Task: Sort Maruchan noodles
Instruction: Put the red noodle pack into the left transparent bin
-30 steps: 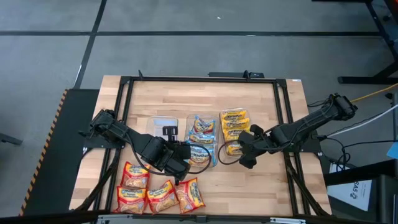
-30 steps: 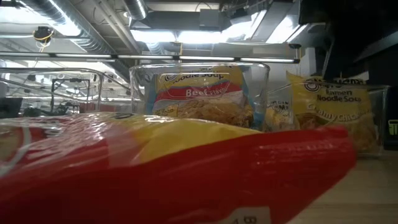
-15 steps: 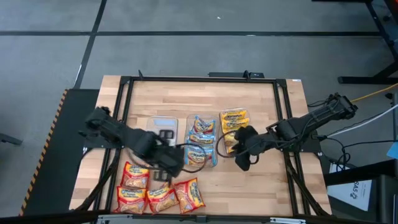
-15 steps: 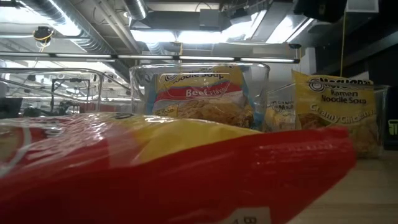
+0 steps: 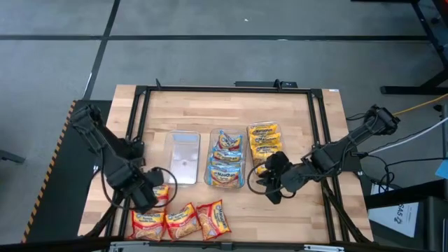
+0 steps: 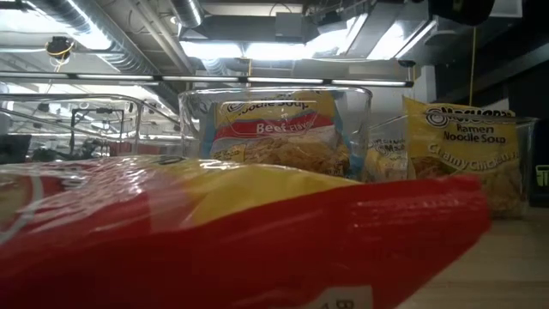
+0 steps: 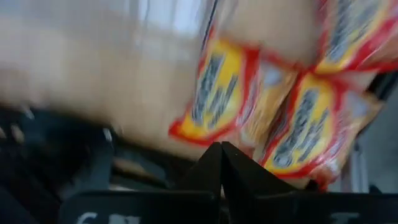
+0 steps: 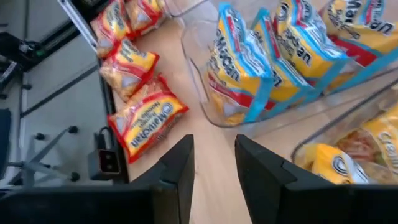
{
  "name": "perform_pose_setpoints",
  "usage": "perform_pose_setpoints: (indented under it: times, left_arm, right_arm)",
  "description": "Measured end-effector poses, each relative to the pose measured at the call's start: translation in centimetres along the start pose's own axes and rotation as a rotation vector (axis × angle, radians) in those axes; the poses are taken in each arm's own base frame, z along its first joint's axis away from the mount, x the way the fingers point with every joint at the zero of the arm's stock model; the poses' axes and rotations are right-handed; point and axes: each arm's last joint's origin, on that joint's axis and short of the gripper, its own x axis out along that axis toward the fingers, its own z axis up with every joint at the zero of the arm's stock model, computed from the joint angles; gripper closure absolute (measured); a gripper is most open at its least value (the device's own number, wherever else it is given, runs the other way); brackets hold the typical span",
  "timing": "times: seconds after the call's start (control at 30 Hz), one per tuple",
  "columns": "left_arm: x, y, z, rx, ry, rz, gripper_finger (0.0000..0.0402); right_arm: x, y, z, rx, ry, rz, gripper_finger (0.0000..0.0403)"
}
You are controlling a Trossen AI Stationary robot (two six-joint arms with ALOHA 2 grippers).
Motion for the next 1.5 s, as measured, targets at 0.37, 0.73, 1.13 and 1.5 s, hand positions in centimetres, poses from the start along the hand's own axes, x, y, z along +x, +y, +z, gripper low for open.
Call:
perform_pose_setpoints:
  times: [0.37,0.73,1.13,1.5]
  left_arm:
    - [5.9,-0.5,0.1,-0.159,-0.057,-0.055,0.0313]
    - [10.4,0.7,-0.8,-0.142,0.023,-0.026,0.0286]
    - [13.3,2.0,-1.3,-0.136,0.002,0.001,0.0285]
    - [13.4,1.6,-1.3,-0.146,0.04,-0.069,0.0395]
  right_arm:
    - [1.1,0.5,-0.2,0.005,0.006,0.015,0.0288]
    - [1.9,0.7,-0.6,0.006,0.057,0.034,0.0288]
    - [2.1,0.7,-0.7,0.016,0.082,0.041,0.0288]
    - [2.1,0.7,-0.8,0.01,0.084,0.037,0.0288]
